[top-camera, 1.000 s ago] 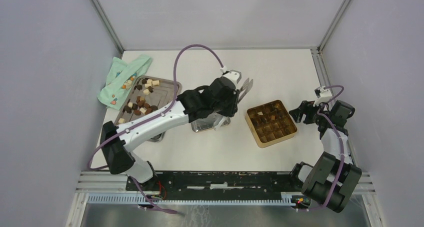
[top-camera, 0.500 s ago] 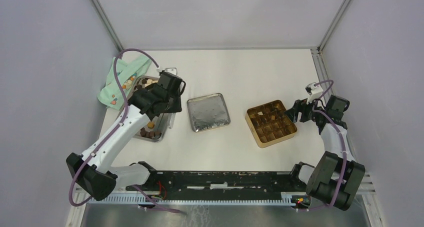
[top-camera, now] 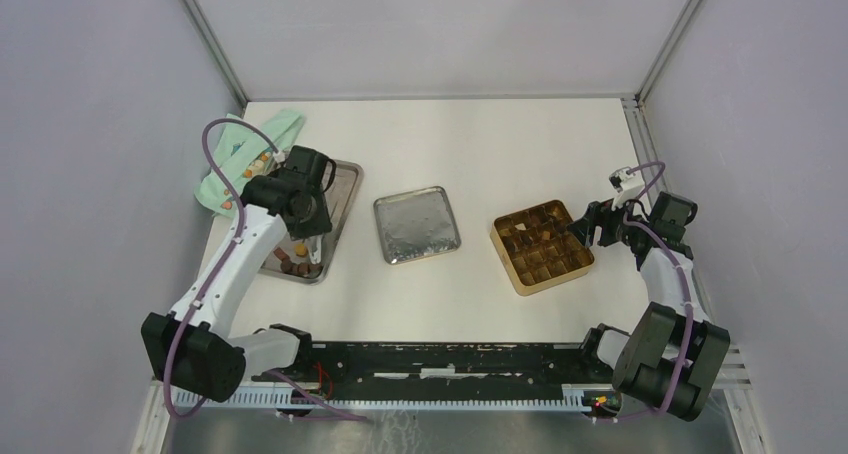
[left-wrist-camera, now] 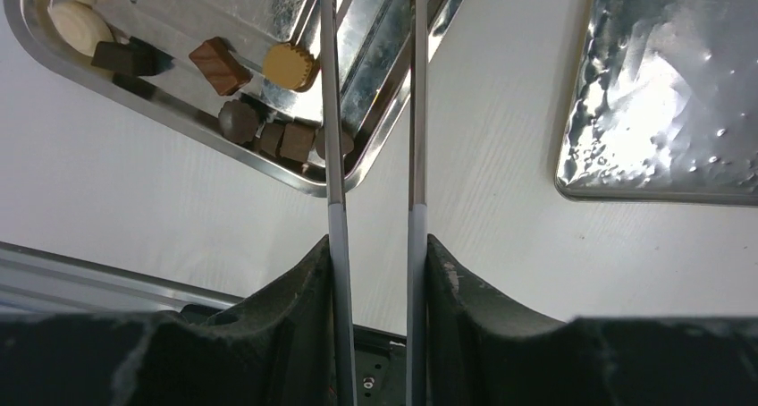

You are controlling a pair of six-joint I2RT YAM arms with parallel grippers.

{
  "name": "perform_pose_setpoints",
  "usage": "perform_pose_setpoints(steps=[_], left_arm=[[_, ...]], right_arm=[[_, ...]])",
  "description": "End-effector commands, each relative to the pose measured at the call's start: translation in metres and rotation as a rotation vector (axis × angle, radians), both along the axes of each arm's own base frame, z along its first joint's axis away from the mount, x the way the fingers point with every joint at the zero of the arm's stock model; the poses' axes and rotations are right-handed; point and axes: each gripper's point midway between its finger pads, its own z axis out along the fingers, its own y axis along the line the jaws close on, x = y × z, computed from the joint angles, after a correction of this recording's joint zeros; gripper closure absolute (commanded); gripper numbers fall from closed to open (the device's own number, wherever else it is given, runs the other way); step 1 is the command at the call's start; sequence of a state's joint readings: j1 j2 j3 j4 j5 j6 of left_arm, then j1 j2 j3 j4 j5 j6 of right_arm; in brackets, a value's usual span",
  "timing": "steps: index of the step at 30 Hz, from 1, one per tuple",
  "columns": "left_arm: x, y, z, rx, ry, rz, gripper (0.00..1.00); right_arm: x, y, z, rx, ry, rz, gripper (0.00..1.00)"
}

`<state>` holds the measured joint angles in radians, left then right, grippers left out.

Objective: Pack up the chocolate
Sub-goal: Pick up the fake chocolate from the plate.

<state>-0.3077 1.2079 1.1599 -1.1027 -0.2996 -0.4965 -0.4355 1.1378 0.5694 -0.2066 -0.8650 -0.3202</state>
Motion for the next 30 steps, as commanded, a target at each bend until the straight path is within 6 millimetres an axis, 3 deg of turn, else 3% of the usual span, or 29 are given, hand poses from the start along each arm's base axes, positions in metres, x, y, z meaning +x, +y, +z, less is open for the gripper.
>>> perform_pose_setpoints(steps=[1,7,30], left_arm=[[-0.005,-0.002,-0.005,-0.091,0.034,0.044,0.57],[-0.013,0.002,-0.02,-0.152,0.116,0.089,0.57],[0.001,0.015,-0.045,-0.139,0.165,0.124,0.55]], right_arm=[[0.003,0.003,0.006,-0.009,-0.048,0.027,0.25],[0.004,0.003,0.003,0.001,-0.035,0.03,0.25],[0.003,0.003,-0.004,0.007,-0.014,0.036,0.25]])
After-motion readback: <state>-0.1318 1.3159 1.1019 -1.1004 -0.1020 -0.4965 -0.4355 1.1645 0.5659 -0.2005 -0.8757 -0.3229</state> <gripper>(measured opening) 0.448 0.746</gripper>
